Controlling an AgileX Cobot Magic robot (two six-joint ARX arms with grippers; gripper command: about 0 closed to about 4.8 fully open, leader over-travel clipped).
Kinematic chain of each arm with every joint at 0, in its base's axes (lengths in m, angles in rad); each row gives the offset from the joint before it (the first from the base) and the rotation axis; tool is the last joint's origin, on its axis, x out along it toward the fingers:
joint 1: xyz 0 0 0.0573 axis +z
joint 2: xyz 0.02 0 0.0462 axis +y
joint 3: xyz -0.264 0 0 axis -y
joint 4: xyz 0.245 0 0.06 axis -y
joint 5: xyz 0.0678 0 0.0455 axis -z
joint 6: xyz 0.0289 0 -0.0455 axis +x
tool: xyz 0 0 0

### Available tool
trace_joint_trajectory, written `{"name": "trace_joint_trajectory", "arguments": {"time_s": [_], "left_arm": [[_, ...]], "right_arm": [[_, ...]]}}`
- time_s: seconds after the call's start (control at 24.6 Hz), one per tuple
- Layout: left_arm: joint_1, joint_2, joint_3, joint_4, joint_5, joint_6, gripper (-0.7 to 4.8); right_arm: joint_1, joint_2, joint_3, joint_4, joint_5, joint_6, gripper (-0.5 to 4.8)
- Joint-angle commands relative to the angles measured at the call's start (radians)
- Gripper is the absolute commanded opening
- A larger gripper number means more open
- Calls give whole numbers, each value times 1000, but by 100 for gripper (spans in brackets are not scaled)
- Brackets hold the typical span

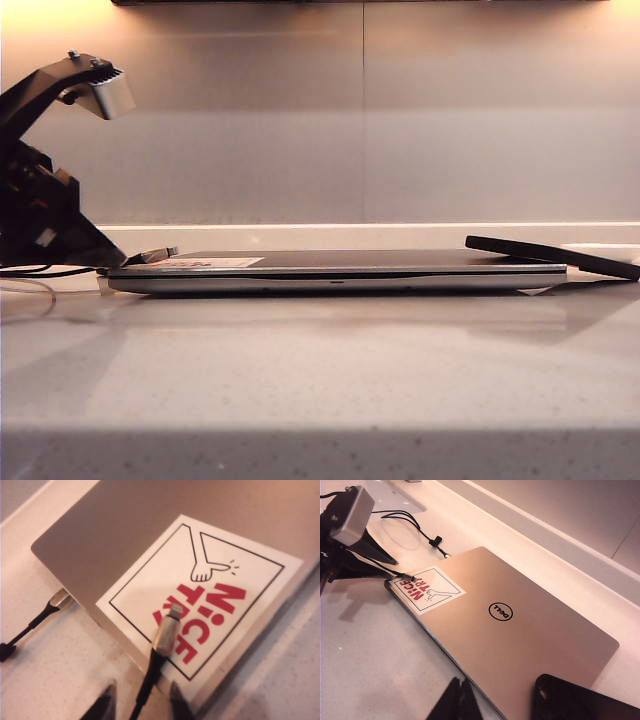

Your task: Pick up the charging cable and the phone, plug the charging cable into the charging port on the phone, and finally place them back on the table.

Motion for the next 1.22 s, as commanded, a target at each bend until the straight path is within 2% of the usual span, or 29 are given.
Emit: {"name": "trace_joint_trajectory", "arguments": {"time_s": [0.04,0.28,1.22], "left_arm": [[27,29,3,32,1,8,127],[67,34,3,49,1,27,127],[59,34,3,75,1,26,129]], "right_arm": [[2,-3,6,18,-2,2,-2],[2,-3,6,18,-2,2,-2],[1,-3,6,19,-1,2,-2]]}}
